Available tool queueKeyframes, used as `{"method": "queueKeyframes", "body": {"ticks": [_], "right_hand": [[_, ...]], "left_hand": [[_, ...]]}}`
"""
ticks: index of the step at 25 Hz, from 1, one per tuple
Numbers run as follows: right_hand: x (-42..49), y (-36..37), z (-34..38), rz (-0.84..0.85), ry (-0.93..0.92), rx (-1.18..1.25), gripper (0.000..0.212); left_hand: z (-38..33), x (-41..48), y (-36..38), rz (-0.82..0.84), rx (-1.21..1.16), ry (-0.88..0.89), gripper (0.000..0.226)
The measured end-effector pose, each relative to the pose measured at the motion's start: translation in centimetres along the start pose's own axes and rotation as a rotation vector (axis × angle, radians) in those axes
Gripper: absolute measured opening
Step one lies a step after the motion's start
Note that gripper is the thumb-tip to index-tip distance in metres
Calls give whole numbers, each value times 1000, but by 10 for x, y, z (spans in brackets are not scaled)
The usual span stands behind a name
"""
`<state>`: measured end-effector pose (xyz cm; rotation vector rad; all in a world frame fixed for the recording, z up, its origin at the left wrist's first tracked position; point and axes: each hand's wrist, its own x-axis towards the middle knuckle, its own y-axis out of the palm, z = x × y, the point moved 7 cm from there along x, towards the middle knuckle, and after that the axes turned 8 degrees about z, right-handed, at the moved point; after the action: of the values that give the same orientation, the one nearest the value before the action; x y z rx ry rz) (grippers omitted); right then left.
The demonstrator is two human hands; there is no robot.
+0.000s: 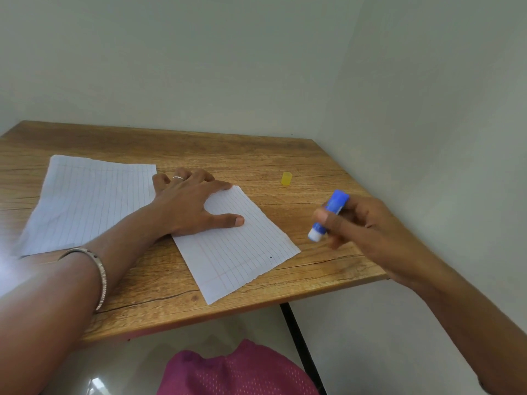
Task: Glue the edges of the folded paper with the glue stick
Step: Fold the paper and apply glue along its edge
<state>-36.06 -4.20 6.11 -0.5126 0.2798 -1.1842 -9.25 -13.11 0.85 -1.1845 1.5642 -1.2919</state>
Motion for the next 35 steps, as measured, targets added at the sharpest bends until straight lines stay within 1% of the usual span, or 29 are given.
{"method": "queueKeyframes", "body": {"ticks": [1,3,5,6,7,9,15,17,19,21,26,30,31,35], "right_hand": [[0,-10,-2,-62,0,149,25],[4,-30,-12,-205,6,363,19],[13,-42,-25,-323,24,479,18],[20,-44,-31,-354,27,501,21],[27,-44,-36,-360,26,495,24],[42,-37,-43,-325,28,398,29],[77,-11,-56,-227,97,46,30],[84,-7,-55,-247,101,-85,32],[86,-6,-52,-277,89,-152,30],[88,-7,-49,-286,90,-184,30],[92,-8,-54,-282,98,-227,40],[94,-10,-60,-289,106,-212,35],[94,-10,-63,-280,115,-199,38],[91,-9,-64,-235,194,-175,62]], "left_hand": [[-1,-1,-1,-17,3,8,120],[-3,-2,-4,-47,3,22,115],[-5,-4,-6,-57,-16,28,114],[-5,-4,-6,-59,-26,30,116],[-5,-4,-6,-62,-33,33,119],[-4,-3,-7,-69,-43,34,121],[-3,-2,-6,-73,-101,38,115],[-3,-2,-7,-90,-125,40,110],[-3,-2,-8,-104,-134,39,104],[-2,-2,-8,-113,-133,35,102],[-1,-1,-7,-123,-166,29,102],[1,0,-5,-120,-173,14,109],[1,0,-5,-121,-176,11,109],[2,0,-5,-134,-165,17,106]]}}
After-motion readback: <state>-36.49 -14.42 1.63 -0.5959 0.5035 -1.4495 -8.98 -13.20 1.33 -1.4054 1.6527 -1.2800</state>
